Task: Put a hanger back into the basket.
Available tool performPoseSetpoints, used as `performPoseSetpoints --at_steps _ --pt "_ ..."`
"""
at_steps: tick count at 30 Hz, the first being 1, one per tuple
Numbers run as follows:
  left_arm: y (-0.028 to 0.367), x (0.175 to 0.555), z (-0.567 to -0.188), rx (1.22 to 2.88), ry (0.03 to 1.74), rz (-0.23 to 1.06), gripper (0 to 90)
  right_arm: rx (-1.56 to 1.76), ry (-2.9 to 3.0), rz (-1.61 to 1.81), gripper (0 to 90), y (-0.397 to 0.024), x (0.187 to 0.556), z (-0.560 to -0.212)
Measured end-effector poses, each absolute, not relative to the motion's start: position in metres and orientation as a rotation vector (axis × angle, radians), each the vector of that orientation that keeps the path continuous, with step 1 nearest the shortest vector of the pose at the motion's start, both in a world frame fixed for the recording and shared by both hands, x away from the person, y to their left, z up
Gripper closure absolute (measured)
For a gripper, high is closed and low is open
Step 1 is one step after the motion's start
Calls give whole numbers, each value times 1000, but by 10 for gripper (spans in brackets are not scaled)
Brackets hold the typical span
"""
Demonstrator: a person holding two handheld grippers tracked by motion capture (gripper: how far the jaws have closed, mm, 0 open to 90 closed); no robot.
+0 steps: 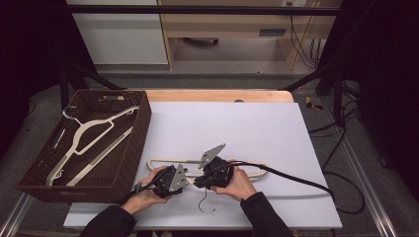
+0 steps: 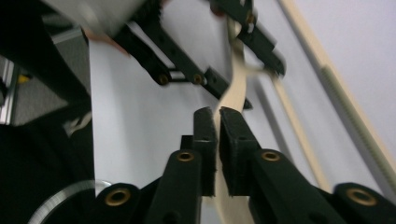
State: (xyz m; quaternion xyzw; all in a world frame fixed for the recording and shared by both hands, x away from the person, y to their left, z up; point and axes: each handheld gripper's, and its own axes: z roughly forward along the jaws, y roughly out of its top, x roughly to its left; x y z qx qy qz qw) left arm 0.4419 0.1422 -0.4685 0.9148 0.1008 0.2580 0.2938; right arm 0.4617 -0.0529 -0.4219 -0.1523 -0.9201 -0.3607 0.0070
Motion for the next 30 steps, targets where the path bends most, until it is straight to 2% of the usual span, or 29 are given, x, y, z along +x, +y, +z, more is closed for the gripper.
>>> performPoseSetpoints --at_steps 2,8,14,15,18,22,30 --pt "142 442 -469 2445 269 690 664 -485 -2889 -1140 837 -54 462 -420" --pt "144 441 -464 2433 274 698 703 -540 -2938 -1177 739 -61 460 -414" --pt "144 439 -459 2447 250 718 719 -713 -2932 -1370 519 -88 461 -400" --pt "144 439 -458 2444 252 721 721 -753 -2920 -1423 461 -96 461 -397" --pt "144 438 -454 2431 261 723 733 -862 -2897 -1524 368 -115 460 -391" --pt "144 437 -450 2429 265 717 745 -1015 -2827 -1668 295 -143 456 -383" --pt "145 437 -441 2412 282 716 767 -1228 -2777 -1802 220 -192 443 -380"
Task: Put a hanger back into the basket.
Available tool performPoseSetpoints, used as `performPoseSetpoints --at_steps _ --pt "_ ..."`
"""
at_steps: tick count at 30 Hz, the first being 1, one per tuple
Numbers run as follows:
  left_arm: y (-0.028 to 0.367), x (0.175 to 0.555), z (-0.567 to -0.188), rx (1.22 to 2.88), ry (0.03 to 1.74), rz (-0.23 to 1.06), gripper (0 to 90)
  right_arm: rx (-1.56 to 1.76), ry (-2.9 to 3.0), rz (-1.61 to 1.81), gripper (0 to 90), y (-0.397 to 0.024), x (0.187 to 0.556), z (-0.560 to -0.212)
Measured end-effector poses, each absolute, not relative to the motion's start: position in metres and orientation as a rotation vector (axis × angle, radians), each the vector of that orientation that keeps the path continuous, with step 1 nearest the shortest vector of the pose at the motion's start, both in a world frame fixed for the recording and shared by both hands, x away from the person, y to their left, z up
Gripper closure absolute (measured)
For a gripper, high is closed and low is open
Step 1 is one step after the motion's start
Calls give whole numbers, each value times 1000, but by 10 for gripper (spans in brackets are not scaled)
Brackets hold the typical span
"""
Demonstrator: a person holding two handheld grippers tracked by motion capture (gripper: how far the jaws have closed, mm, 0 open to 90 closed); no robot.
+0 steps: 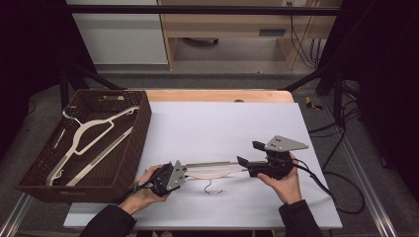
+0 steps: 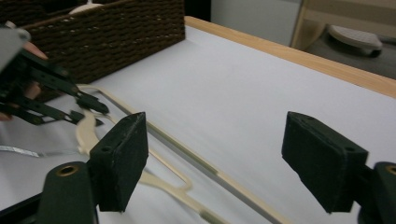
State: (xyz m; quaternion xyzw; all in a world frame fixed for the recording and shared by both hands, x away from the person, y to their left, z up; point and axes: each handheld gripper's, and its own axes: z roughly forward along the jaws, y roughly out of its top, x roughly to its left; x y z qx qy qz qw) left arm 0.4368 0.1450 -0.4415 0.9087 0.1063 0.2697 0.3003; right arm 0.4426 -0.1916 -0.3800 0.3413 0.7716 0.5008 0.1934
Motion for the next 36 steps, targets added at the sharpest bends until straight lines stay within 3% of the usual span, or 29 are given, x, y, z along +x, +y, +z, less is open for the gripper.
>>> performPoseSetpoints --at_steps 11,26,36 --pt "142 442 -431 2405 309 680 800 1053 2143 1338 143 -223 432 -404" --pt "141 448 -420 2376 404 614 856 1095 2097 1347 96 -238 429 -407" --pt "157 450 -408 2263 573 448 870 1105 2078 1352 89 -243 427 -405"
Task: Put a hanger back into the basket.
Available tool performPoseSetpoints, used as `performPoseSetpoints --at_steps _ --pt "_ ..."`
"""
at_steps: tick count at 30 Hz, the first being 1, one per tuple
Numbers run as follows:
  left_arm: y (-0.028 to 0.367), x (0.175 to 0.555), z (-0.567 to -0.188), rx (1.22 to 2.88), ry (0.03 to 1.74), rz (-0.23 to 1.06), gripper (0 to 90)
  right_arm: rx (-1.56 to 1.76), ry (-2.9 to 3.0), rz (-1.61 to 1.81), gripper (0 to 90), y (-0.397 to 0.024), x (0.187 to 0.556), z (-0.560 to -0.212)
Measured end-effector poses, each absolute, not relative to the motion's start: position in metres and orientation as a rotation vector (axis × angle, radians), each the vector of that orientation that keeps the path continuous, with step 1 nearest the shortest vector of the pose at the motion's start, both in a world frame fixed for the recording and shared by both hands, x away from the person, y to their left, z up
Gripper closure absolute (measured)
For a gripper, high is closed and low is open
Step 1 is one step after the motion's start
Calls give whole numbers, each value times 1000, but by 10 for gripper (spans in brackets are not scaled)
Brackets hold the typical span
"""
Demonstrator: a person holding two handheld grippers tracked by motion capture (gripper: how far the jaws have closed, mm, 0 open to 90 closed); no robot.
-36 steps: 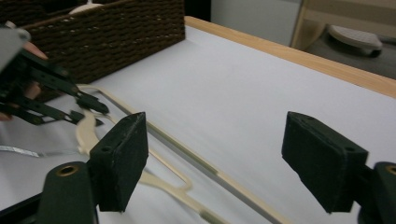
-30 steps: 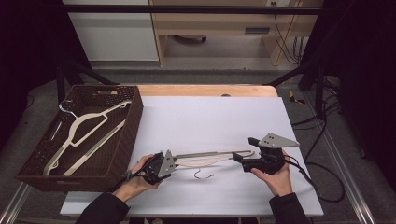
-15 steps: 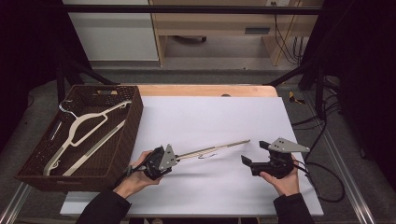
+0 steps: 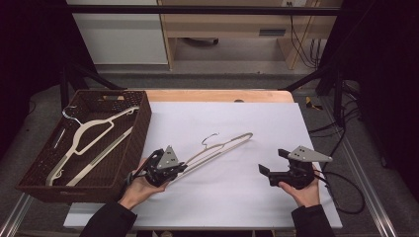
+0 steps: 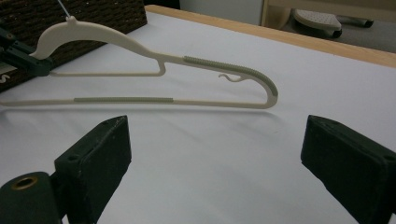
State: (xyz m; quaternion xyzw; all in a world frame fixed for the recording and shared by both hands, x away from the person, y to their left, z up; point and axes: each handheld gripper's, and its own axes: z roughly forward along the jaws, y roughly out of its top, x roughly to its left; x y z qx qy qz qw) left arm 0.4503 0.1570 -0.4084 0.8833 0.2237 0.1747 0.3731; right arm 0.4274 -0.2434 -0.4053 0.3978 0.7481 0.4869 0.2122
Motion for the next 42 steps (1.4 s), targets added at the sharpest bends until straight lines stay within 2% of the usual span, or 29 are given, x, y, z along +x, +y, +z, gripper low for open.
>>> performPoseSetpoints --at_steps 9,26,42 --pt "170 443 -384 2183 643 400 870 1104 2066 1360 82 -246 426 -404" --pt "196 425 -328 2076 652 425 870 1113 2033 1334 35 -248 426 -404" --pt "231 438 -275 2070 646 450 870 1117 2017 1334 36 -252 426 -403"
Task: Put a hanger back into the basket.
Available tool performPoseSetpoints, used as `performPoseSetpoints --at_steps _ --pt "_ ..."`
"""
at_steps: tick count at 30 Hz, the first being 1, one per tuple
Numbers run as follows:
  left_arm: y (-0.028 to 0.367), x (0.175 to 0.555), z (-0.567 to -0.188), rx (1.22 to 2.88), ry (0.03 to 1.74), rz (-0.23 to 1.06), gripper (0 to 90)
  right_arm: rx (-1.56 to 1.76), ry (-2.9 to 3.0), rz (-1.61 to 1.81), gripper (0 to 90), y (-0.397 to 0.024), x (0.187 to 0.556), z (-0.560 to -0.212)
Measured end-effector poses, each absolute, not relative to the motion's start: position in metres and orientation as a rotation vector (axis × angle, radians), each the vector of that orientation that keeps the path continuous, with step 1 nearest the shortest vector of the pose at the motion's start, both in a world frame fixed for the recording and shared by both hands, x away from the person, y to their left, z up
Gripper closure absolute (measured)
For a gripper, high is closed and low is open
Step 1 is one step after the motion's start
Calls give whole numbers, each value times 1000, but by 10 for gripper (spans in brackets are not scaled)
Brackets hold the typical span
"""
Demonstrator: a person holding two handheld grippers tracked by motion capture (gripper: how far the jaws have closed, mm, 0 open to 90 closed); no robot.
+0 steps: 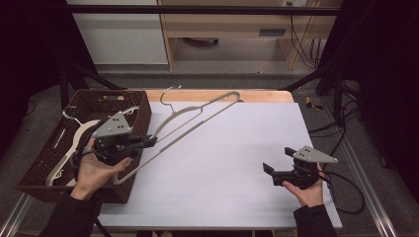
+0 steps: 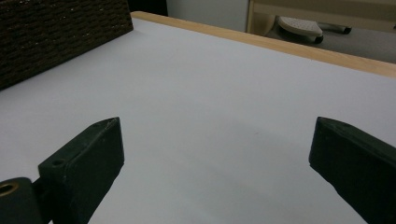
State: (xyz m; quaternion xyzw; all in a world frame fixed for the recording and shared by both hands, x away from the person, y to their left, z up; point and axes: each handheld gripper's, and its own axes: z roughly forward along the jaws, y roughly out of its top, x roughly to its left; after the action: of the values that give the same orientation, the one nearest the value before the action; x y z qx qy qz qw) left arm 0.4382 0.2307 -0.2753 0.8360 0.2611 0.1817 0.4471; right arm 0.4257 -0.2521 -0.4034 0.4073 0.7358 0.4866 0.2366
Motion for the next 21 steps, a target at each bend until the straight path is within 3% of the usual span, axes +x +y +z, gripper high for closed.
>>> performPoseSetpoints --at_steps 21 --pt "313 463 -258 2041 773 560 870 1112 2021 1322 37 -253 426 -403"
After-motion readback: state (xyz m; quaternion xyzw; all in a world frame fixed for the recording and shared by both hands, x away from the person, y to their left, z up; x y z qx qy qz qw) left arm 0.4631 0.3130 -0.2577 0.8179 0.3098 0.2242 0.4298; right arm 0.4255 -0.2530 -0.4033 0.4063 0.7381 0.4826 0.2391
